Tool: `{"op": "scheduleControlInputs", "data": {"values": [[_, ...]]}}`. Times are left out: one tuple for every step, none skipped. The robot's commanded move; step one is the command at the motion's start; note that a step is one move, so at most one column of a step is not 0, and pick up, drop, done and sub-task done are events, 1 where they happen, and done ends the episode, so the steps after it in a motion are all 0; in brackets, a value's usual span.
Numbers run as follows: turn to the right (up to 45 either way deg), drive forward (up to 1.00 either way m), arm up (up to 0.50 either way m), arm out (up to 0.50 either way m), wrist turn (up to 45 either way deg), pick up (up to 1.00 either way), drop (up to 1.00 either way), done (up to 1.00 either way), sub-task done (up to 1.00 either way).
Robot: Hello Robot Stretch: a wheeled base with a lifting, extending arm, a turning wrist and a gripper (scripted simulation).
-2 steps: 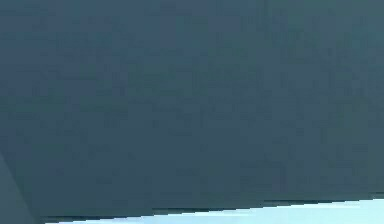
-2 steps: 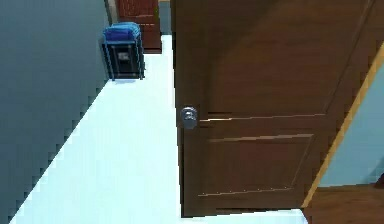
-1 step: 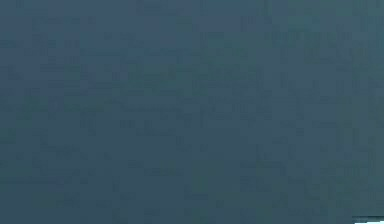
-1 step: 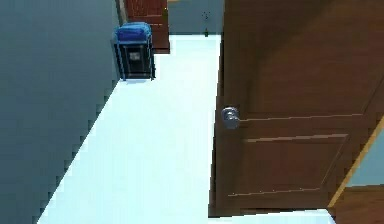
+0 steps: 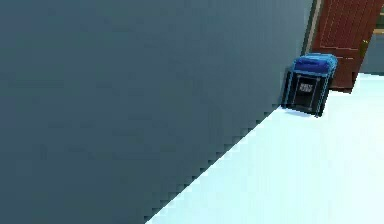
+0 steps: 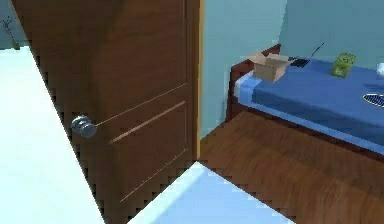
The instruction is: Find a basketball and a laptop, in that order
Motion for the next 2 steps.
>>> {"op": "scheduleControlInputs", "data": {"values": [[3.0,0.0,0.0,0.0,0.0,0.0,0.0,0.0,0.0],[0.0,0.75,0.0,0.0,0.0,0.0,0.0,0.0,0.0]]}}
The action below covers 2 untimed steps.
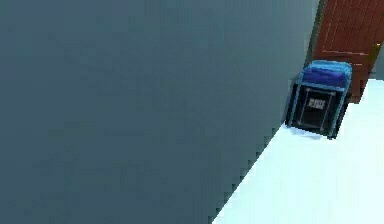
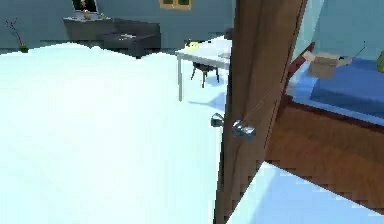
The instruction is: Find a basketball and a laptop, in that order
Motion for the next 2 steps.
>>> {"op": "scheduleControlInputs", "data": {"values": [[36.0,0.0,0.0,0.0,0.0,0.0,0.0,0.0,0.0],[0.0,0.45,0.0,0.0,0.0,0.0,0.0,0.0,0.0]]}}
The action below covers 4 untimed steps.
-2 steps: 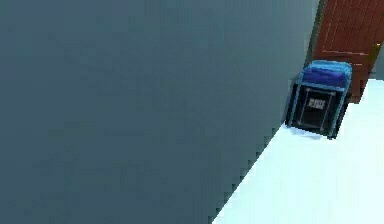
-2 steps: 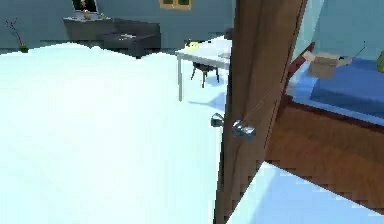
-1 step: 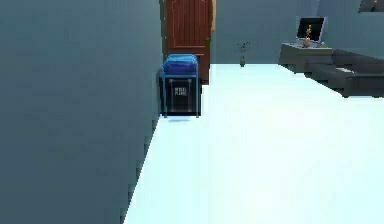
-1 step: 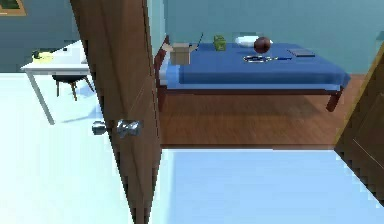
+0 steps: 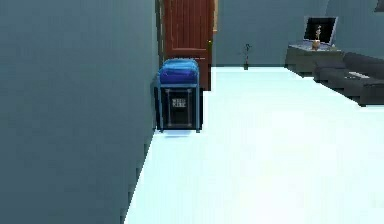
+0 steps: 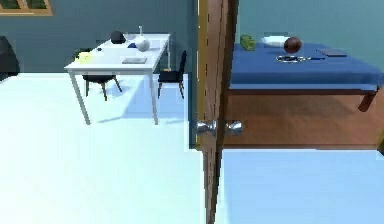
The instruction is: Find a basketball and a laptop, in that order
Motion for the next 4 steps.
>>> {"op": "scheduleControlInputs", "data": {"values": [[18.0,0.0,0.0,0.0,0.0,0.0,0.0,0.0,0.0],[0.0,1.0,0.0,0.0,0.0,0.0,0.0,0.0,0.0],[0.0,1.0,0.0,0.0,0.0,0.0,0.0,0.0,0.0],[3.0,0.0,0.0,0.0,0.0,0.0,0.0,0.0,0.0]]}}
